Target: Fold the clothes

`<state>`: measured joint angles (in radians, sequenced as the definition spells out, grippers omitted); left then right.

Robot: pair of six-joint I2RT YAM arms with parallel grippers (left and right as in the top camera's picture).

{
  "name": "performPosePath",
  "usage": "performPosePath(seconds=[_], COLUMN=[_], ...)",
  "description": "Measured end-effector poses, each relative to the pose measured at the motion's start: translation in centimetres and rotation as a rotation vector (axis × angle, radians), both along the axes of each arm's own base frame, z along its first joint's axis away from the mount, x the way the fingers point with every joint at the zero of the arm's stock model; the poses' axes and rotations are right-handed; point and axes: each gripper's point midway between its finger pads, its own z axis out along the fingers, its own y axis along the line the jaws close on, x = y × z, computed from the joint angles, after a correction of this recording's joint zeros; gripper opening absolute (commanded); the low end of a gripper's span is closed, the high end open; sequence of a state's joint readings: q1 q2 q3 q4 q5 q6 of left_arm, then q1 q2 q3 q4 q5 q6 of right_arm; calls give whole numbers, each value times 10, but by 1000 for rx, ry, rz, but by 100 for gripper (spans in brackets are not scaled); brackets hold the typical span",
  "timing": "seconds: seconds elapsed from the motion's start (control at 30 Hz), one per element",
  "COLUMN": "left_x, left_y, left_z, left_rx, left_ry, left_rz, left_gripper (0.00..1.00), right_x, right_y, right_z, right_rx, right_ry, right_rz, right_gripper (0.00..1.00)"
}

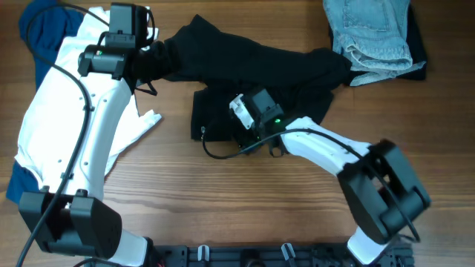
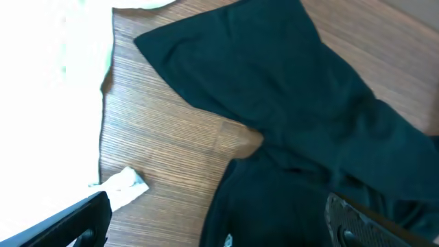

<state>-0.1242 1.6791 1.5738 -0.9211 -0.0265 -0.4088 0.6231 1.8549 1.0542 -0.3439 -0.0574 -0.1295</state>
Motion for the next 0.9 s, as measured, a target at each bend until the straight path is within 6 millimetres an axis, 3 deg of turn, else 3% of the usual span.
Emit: performPosePath(seconds=[0.1,0.2,0.27,0.3,0.4,0.47,0.5,0.6,0.63,0.7,0.8,0.87,0.9], left_x=[0,-1,-2,-2,-2,-3,-3,-2,-2,1,6,10,15], left_y=[3,5,7,7,7,7,7,7,7,6,6,5,5], left_z=[0,-1,-1,-1,-2,-2,-2,-2,-4,-19,-52,-59,-57], left_rx=[16,27,33,33,34,34,34,34,35,40,51,51,49], left_ry=[1,4,7,7,10,12,11,11,16,54,130,133,111], left_rz=[9,15,18,18,18,18,18,18,18,17,14,13,14], left_gripper=[100,100,100,100,100,100,100,100,100,100,100,100,100], right_x=[3,10,14,13,5,7,6,-8,-8,-8,5,14,16], right_y=[-6,-12,-28,-41,-114,-169,-180,-212,-217,-224,-215,-203,-187], right_z=[-12,-12,-12,-12,-7,12,18,29,29,30,51,62,65], right_rx=[-37,-37,-37,-47,-87,-55,-40,25,39,63,112,129,136], right_ry=[3,8,48,83,229,274,278,366,374,390,378,345,332], right_rz=[-35,-101,-190,-236,-447,-616,-651,-763,-786,-834,-797,-748,-699], right_gripper=[50,21,14,13,13,13,13,25,44,64,79,79,79])
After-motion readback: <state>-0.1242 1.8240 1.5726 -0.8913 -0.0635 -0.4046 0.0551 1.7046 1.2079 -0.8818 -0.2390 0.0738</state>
